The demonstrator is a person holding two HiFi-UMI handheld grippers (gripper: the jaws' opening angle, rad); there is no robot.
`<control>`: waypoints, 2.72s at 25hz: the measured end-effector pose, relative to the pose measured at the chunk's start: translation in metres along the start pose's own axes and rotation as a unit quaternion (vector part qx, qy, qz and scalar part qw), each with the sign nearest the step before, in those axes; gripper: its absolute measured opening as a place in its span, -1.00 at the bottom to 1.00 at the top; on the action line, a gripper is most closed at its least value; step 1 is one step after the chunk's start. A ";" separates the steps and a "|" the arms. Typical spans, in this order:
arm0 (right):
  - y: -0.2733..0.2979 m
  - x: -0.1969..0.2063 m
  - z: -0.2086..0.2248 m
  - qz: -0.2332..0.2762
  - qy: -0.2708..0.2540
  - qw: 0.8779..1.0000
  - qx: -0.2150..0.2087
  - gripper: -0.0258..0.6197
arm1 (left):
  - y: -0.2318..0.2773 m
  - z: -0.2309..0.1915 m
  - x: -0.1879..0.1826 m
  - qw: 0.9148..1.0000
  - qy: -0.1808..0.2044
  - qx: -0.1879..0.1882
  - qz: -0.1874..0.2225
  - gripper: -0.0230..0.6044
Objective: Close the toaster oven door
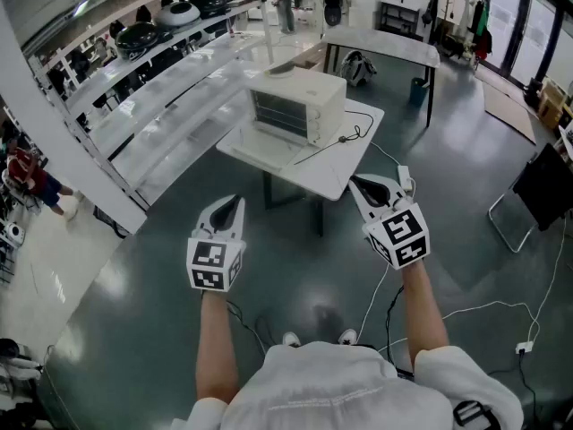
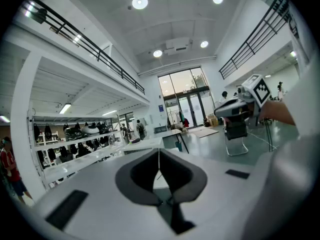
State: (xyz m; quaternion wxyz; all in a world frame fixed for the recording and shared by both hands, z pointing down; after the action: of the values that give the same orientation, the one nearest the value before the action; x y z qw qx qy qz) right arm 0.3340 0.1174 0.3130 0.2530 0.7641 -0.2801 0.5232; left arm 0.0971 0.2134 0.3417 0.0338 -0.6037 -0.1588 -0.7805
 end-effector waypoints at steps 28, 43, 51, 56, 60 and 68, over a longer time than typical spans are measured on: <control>0.057 -0.010 -0.068 -0.003 0.036 0.998 -0.045 -0.37 | -0.012 -0.060 0.031 0.999 -0.013 0.028 0.015 -0.42; 0.107 -0.007 -0.136 -0.049 0.028 0.997 -0.060 -0.37 | -0.031 -0.123 0.085 0.998 -0.046 0.035 -0.016 -0.43; 0.140 0.002 -0.145 -0.069 0.038 0.994 -0.074 -0.37 | -0.028 -0.143 0.109 0.997 -0.067 0.030 -0.039 -0.43; 0.179 0.013 -0.138 -0.064 0.047 0.993 -0.084 -0.37 | -0.004 -0.163 0.123 0.995 -0.074 0.022 -0.056 -0.44; 0.224 0.026 -0.121 -0.061 0.062 0.993 -0.086 -0.37 | 0.031 -0.185 0.126 0.995 -0.066 0.021 -0.067 -0.44; 0.330 0.038 -0.060 -0.064 0.079 0.990 -0.094 -0.37 | 0.135 -0.250 0.109 0.994 -0.066 0.016 -0.084 -0.44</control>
State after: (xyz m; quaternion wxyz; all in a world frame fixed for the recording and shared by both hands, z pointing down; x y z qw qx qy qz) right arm 0.0772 -0.0840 0.3989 0.3783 0.7093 -0.2578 0.5360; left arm -0.1318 0.0289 0.4184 -0.0328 -0.6380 -0.2230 -0.7363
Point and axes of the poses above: the fingertips, and each gripper's own axes: y forward along the fingers, z to its right, x out of its underside, the point moved 3 cm from there along -y, backward along the fingers, and after that the axes turned 11 degrees about x, right-handed, at the moved point
